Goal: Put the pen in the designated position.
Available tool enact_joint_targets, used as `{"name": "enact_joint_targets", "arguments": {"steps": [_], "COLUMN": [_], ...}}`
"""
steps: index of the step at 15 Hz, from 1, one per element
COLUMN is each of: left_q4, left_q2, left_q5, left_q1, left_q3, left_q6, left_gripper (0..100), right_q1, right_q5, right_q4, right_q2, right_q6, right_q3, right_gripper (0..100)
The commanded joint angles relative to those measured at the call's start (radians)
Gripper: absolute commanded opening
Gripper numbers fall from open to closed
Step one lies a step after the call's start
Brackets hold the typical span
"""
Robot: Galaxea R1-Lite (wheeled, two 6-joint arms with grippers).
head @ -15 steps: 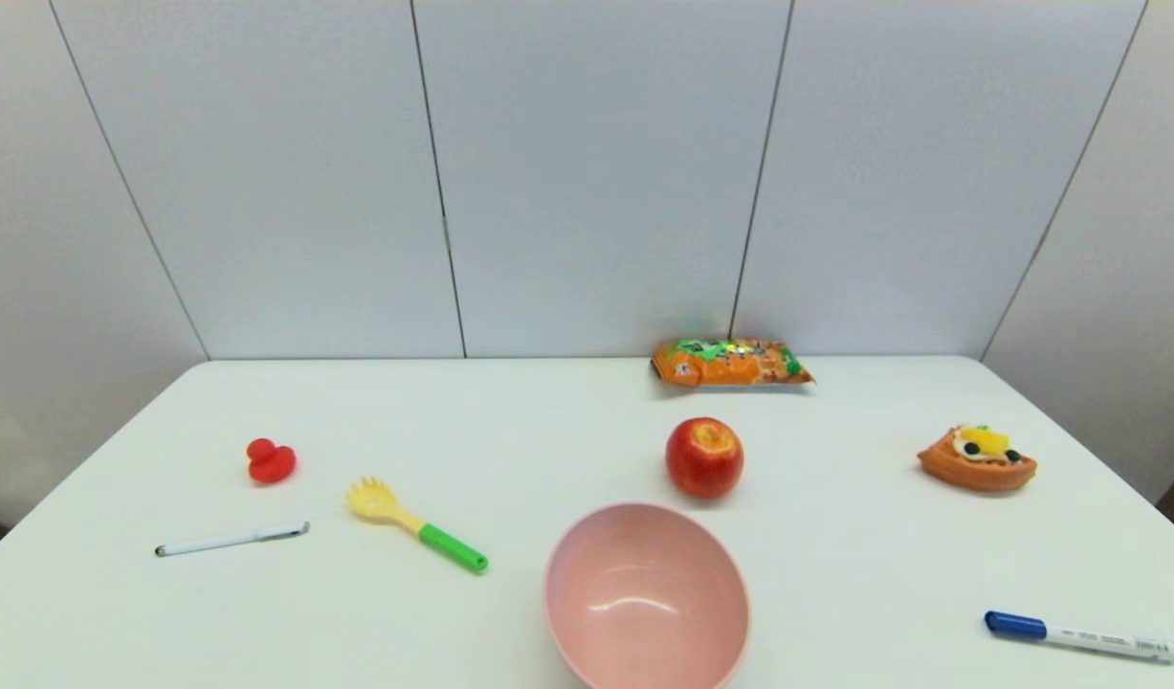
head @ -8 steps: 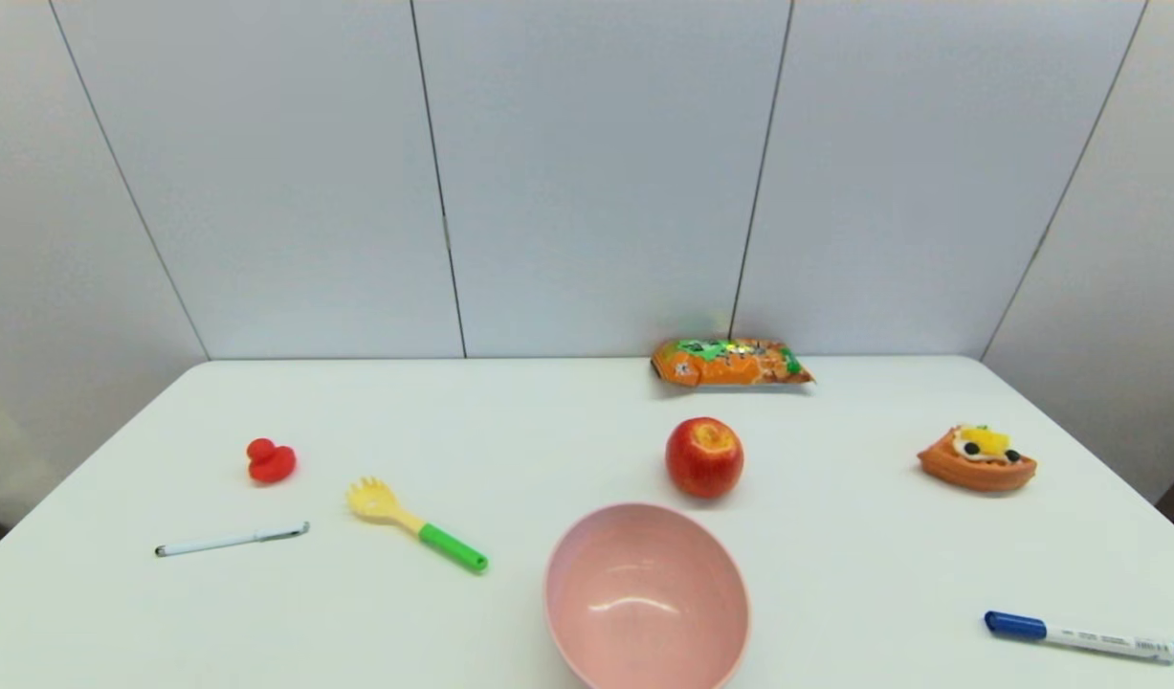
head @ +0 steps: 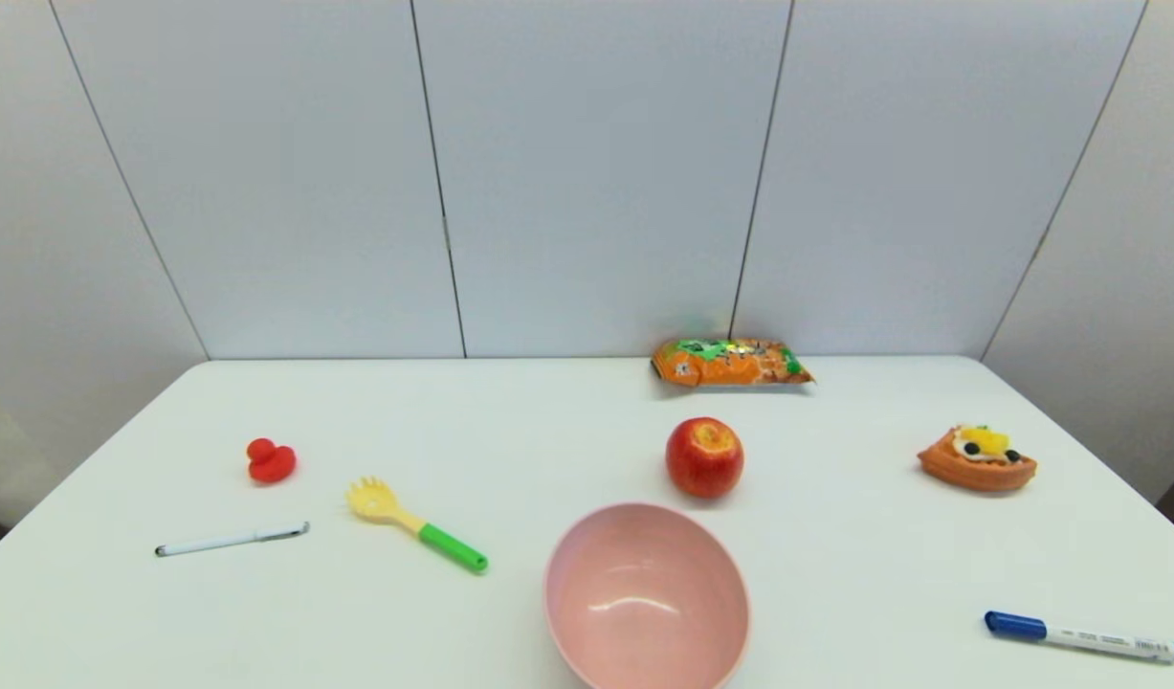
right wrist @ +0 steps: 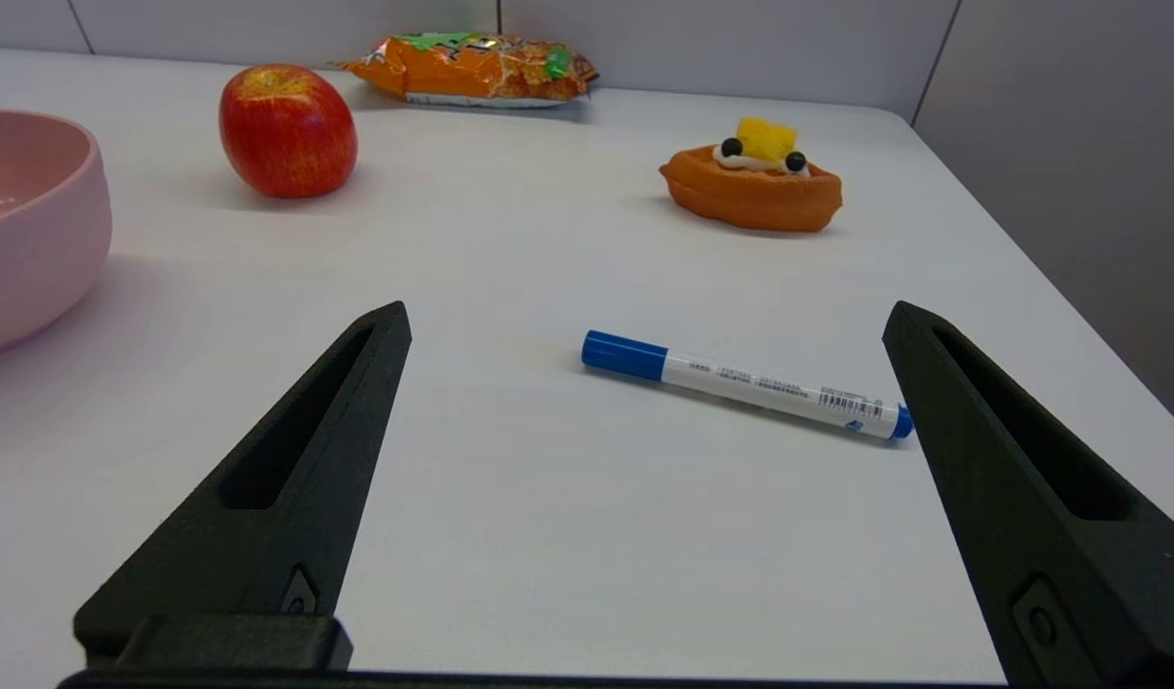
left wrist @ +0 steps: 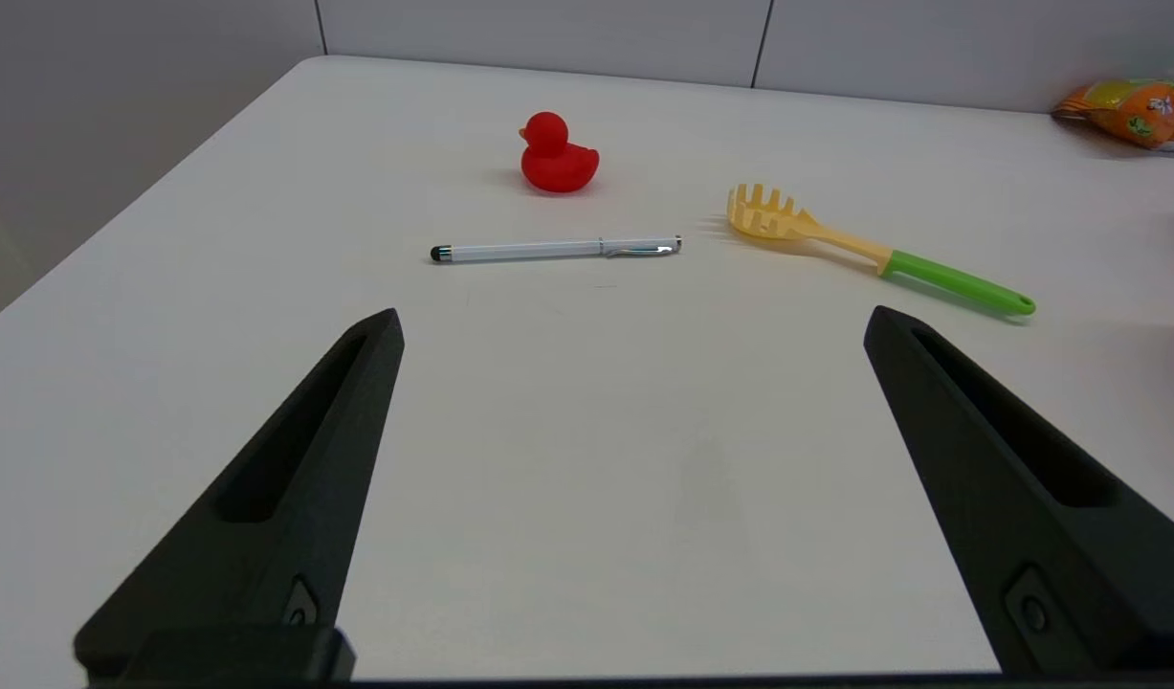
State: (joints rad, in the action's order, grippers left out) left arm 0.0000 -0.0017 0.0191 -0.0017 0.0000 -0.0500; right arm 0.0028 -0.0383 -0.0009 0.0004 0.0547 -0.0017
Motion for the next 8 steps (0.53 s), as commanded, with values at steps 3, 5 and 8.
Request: {"name": "enact_joint_targets", "arguments": {"steps": [3, 5, 8], "left_q4": [0.000, 0.000, 0.000], "left_q2": [0.000, 0.000, 0.000], "left_q5": [0.001, 0.001, -0.001], "left_q1": [0.000, 0.000, 0.000], "left_q3": [0.000, 0.000, 0.000], "left_q6": [-0.001, -0.001, 0.013], "left_gripper": [100, 100, 100], "right_q1": [0.000, 0.000, 0.000], "right_q5": [0.005, 0.003, 0.003], "right_q4": [-0.001, -0.001, -0.001], "right_q2": [0.001, 0.001, 0.001], "right_q6": [-0.003, -0.001, 0.002], "right_q3": [0.000, 0.000, 0.000], "right_gripper": [100, 100, 100]}}
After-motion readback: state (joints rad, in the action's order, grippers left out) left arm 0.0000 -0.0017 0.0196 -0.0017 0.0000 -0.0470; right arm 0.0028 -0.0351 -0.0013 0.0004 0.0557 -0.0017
